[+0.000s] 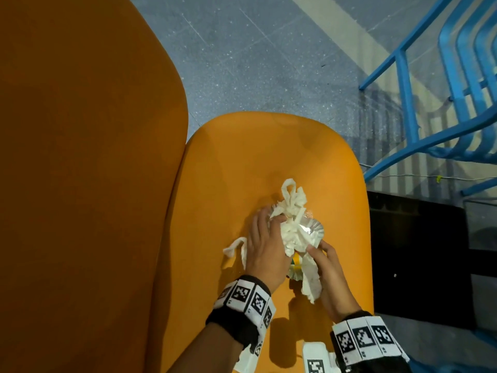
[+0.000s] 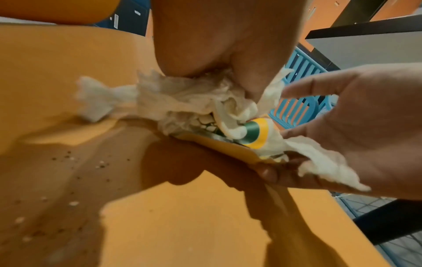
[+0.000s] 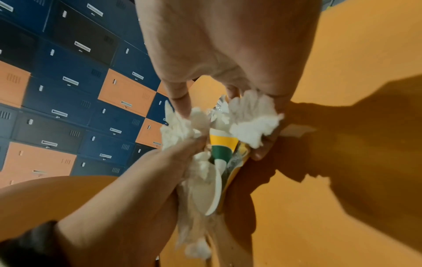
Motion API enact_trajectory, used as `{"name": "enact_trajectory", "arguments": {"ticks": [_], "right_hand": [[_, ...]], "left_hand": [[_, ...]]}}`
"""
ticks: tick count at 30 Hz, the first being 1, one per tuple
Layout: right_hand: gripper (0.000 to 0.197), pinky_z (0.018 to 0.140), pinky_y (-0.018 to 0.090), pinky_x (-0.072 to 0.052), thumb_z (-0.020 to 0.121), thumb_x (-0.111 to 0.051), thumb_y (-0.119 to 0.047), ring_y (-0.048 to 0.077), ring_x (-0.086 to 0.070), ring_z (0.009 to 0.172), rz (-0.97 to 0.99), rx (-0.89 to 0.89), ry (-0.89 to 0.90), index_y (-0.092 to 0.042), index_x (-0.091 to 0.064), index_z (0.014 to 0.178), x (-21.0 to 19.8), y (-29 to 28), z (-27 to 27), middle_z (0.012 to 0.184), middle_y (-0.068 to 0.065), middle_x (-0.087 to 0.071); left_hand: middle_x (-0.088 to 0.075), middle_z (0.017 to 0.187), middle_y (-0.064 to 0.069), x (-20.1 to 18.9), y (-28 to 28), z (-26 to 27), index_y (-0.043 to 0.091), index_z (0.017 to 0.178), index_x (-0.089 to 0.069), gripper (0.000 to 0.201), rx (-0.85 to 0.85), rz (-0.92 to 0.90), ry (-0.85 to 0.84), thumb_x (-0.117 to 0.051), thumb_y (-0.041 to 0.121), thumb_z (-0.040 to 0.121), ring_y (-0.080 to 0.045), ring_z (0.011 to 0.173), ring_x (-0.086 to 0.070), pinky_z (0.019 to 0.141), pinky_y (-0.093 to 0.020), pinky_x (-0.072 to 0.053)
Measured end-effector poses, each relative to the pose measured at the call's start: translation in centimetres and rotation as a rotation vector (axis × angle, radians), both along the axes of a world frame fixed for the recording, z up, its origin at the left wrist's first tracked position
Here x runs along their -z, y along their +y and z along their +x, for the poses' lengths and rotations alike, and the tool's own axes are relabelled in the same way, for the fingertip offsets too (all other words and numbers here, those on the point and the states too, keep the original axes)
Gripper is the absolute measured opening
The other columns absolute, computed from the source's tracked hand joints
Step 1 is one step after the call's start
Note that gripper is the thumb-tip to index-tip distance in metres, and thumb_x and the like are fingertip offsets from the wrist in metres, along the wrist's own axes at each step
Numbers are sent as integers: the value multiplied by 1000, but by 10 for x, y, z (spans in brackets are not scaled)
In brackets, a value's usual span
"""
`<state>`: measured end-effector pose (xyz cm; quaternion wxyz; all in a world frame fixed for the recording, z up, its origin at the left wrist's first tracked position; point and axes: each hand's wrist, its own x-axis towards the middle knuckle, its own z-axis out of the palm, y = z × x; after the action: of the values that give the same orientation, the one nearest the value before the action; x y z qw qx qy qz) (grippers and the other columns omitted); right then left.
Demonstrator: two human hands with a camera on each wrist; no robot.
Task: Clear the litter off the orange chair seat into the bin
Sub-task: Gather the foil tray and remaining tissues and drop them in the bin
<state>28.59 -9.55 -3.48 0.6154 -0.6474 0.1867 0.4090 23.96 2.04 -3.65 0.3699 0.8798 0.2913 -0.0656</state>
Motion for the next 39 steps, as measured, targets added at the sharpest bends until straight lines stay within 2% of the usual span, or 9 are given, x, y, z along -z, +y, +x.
{"name": "enact_trajectory", "arguments": {"ticks": [6, 11, 13, 15, 19, 22, 25, 30, 39], "right_hand": [[64, 87, 29, -50, 78, -63, -36, 9, -58, 106, 70, -70, 46, -26, -30, 133, -6, 5, 5, 125, -4, -54], [65, 65, 27, -58, 74, -72, -31, 21, -63, 94, -23, -122, 15, -26, -33, 125, -6, 10, 10, 116, 3, -60], [55, 81, 37, -55, 80, -69, -21, 15, -60, 92, -38, -119, -1, -27, -31, 119, -4, 10, 12, 108, -2, -57], [53, 86, 40, -53, 80, -69, -15, 16, -60, 92, -71, -119, -30, -23, -33, 118, -3, 12, 12, 106, -2, -57], [54, 46, 16, -49, 79, -69, -7, 9, -62, 67, -100, -73, -58, -17, -37, 120, -1, 11, 10, 100, 6, -61], [56, 68, 29, -54, 79, -67, -1, 19, -66, 92, -58, -24, -39, -16, -37, 125, 0, 6, 10, 113, 12, -62], [54, 79, 38, -53, 81, -64, 1, 27, -62, 103, 8, 22, 8, -19, -40, 125, -6, -2, 8, 115, 12, -63], [52, 69, 34, -53, 82, -61, 2, 24, -65, 95, 63, 35, 45, -18, -44, 127, -21, -25, -8, 106, 7, -66], [51, 67, 30, -58, 78, -66, 1, 15, -71, 88, 69, 5, 24, -30, -49, 115, -34, -53, -61, 106, 6, -71]], "left_hand": [[21, 158, -1, -5, -14, 3, 18, 149, 3, 88, 154, -102, 35, -52, 20, 81, -15, 138, 31, 115, -32, 19], [27, 154, 13, -4, -12, 0, 36, 135, 35, 120, 88, -506, 24, -65, 22, 71, -8, 145, 20, 119, -30, -2], [19, 152, 22, -8, -6, -1, 48, 127, 37, 122, 28, -665, -11, -65, 18, 68, -5, 145, 14, 118, -32, -13], [10, 149, 25, -17, -1, 0, 51, 126, 35, 121, -12, -773, -12, -63, 9, 71, -3, 144, 9, 117, -28, -19], [2, 155, 20, -30, 4, -3, 39, 139, 28, 108, -14, -858, -28, -53, -3, 82, 8, 131, 0, 85, 13, -23], [-10, 154, 23, -34, 8, -13, 47, 141, 15, 99, -96, -894, -133, -51, 0, 85, 10, 137, -11, 99, -3, -31], [-36, 139, 27, -36, 20, -26, 36, 147, -9, 83, -296, -820, -275, -47, -7, 87, 22, 120, -39, 86, -6, -43], [-55, 125, 9, -44, 36, -62, 36, 130, -38, 54, -684, -746, -359, -45, -1, 91, -15, 128, -47, 99, -33, -41], [-33, 152, 6, -46, 28, -2, 35, 140, -35, 46, 7, -516, -43, -42, 41, 94, -14, 141, -29, 116, -38, -26]]}}
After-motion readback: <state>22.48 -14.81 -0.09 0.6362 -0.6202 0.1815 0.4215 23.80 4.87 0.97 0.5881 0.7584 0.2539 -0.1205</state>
